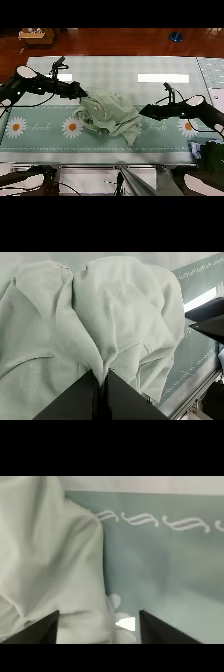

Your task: Fold the shirts.

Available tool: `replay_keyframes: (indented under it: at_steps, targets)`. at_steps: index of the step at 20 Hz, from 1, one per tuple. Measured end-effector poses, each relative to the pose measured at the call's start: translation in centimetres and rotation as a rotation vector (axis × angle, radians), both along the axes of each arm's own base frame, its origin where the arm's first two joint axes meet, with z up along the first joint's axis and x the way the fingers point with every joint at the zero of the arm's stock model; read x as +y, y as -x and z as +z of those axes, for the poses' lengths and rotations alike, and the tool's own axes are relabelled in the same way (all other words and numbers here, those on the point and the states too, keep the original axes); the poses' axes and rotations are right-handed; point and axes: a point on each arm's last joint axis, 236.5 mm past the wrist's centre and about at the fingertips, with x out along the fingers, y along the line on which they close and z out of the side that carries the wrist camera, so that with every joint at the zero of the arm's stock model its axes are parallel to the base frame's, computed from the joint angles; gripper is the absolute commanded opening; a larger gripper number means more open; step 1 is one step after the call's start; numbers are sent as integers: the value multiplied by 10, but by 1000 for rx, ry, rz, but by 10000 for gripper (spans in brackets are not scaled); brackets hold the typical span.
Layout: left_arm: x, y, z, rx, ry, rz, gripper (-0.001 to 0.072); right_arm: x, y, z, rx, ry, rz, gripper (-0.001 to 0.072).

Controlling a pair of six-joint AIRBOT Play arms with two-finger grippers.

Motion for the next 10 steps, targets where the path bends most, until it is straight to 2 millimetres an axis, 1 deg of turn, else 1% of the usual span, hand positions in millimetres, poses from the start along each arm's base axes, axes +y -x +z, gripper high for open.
replay_keyframes:
  at_steps: [1, 2, 3, 5, 6, 7, 8, 10]
  targets:
    - [0, 0, 0, 1, 0, -1, 42, 8, 2, -5, 21, -21, 2, 334]
    - [0, 0, 0, 1, 1, -2, 42, 17, 5, -10, 43, -40, 5, 169]
    - [0, 0, 1, 0, 1, -3, 41, 25, 8, -14, 58, -53, 14, 31]
    - [1, -3, 7, -16, 2, -3, 41, 35, 10, -14, 64, -78, 28, 19]
    - [2, -6, 17, -38, 6, -4, 41, 37, 7, -7, 48, -93, 35, 18]
    - [3, -11, 32, -72, 13, -5, 40, 38, 2, 6, 18, -113, 40, 19]
    - [6, -18, 52, -117, 22, 0, 41, 35, -5, 23, -25, -130, 40, 19]
    - [13, -34, 116, -257, 60, 27, 40, 23, -27, 72, -158, -157, 19, 19]
